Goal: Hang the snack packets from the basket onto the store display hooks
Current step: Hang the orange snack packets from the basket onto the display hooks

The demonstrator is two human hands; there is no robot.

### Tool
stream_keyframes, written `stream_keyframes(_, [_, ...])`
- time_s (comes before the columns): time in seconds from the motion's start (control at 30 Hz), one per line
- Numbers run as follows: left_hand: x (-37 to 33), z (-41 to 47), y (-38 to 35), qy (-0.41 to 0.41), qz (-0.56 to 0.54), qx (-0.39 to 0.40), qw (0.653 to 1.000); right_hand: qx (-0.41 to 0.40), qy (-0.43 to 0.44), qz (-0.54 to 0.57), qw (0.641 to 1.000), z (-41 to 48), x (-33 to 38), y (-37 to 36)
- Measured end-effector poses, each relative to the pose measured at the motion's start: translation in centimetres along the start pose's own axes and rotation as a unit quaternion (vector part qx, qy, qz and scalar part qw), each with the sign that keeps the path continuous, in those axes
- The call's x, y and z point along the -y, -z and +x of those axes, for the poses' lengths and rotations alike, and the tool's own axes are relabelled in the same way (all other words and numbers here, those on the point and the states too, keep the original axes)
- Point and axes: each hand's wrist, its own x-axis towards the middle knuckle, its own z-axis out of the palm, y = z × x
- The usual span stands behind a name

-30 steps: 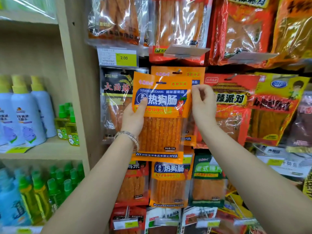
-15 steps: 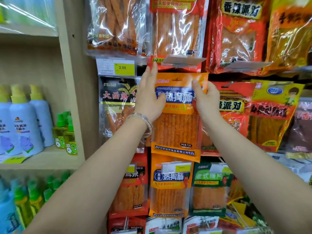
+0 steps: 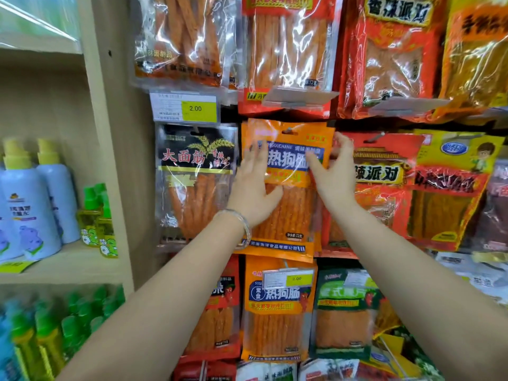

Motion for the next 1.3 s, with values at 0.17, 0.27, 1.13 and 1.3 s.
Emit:
stream_keyframes(0.17, [2.4, -2.5, -3.7, 0.015, 0.107, 0.033, 0.994, 0.008, 0.177, -0.203, 0.963, -2.1, -2.3, -0.5])
stream_keyframes(0.27, [3.0, -3.6, -5.1, 0.006, 0.150, 0.031, 0.988, 0.046, 0.226, -0.283, 0.931, -3.5, -3.9, -0.7])
stream_keyframes(1.13, [8.2, -35.7, 4.8, 0.420, -0.022, 0.248, 0.873, 0.420, -0.024, -0.218, 0.881, -34.3, 1.6, 0.0])
stream_keyframes(1.3, [13.4, -47.9, 9.5, 0.545, -0.003, 0.308, 0.780, 0.522, -0.114, -0.157, 0.831, -45.5, 4.7, -3.7])
